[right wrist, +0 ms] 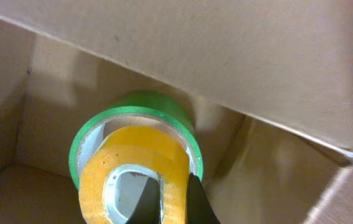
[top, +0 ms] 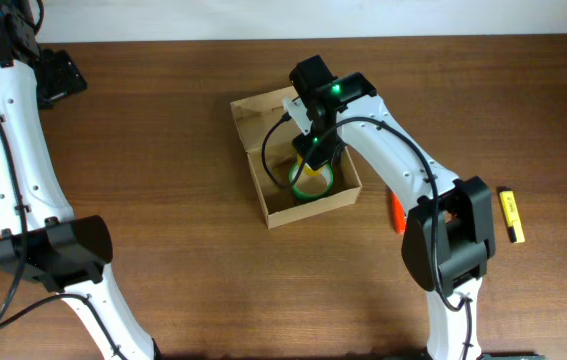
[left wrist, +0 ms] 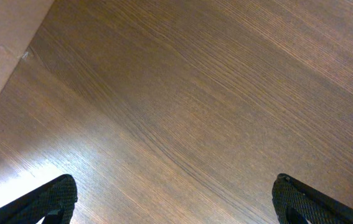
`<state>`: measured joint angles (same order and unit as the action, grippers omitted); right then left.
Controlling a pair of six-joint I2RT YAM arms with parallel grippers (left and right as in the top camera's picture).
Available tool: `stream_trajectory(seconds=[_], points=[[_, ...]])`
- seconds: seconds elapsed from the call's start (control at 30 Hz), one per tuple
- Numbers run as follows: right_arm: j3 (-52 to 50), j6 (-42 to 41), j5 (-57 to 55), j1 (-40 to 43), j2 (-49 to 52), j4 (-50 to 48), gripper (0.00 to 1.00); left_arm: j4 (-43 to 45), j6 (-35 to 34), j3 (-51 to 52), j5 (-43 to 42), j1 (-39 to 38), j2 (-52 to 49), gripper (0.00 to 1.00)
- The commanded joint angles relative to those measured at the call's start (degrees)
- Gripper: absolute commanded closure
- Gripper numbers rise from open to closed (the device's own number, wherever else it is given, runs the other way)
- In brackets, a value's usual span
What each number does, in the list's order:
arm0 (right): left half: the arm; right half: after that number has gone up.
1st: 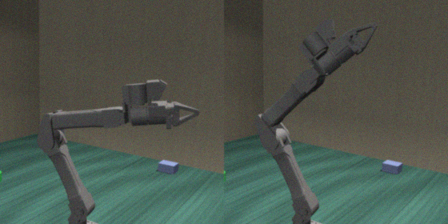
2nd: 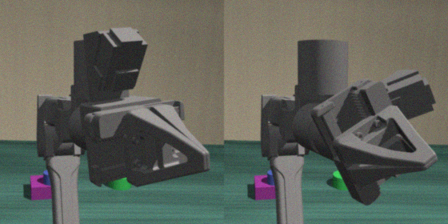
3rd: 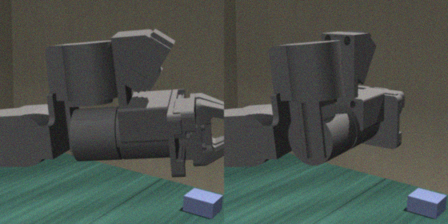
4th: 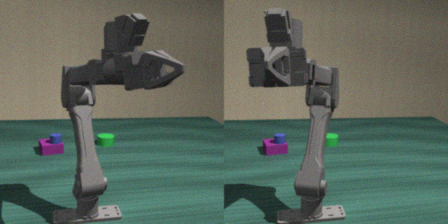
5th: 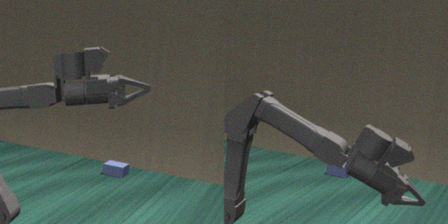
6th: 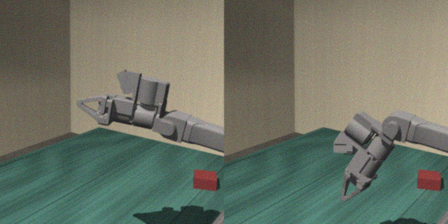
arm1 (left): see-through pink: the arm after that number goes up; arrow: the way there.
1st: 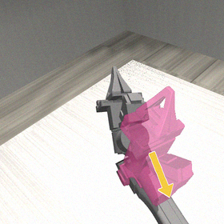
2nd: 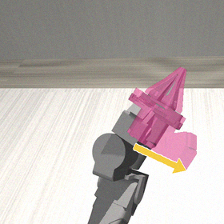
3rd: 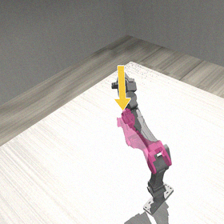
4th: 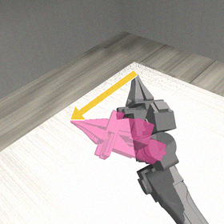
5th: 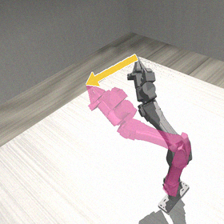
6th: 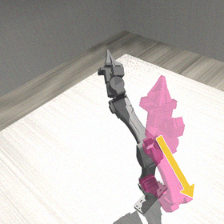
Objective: Pack container
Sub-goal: 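Lower the yellow tape roll into the box onto the green tape, then release the yellow tape and move the right gripper to the stapler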
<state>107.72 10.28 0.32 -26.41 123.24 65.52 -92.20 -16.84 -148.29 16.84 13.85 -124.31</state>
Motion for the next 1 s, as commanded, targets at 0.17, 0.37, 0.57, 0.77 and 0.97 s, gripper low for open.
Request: stream_trajectory(seconds=[0.17,0.37,0.57,0.77,0.97], points=[[-6.29,0.02,-0.09,-0.15,-0.94,-1.97,0.96,-0.02,0.22,0.17,-0.17,0.2,-0.96,0.0],[-6.19,0.02,-0.68,-0.15,-0.96,-2.78,0.39,-0.02,0.22,0.17,-0.17,0.2,-0.96,0.0],[1.99,-1.75,-5.16,-0.22,-5.97,-0.76,0.34,-0.02,0.22,0.17,-0.17,0.2,-0.96,0.0],[9.29,-8.63,-14.75,3.56,-13.81,5.44,0.34,-0.02,0.22,0.17,-0.17,0.2,-0.96,0.0],[6.49,-14.25,-14.8,11.67,-22.25,12.46,0.3,-0.02,0.22,0.17,-0.17,0.2,-0.96,0.01]])
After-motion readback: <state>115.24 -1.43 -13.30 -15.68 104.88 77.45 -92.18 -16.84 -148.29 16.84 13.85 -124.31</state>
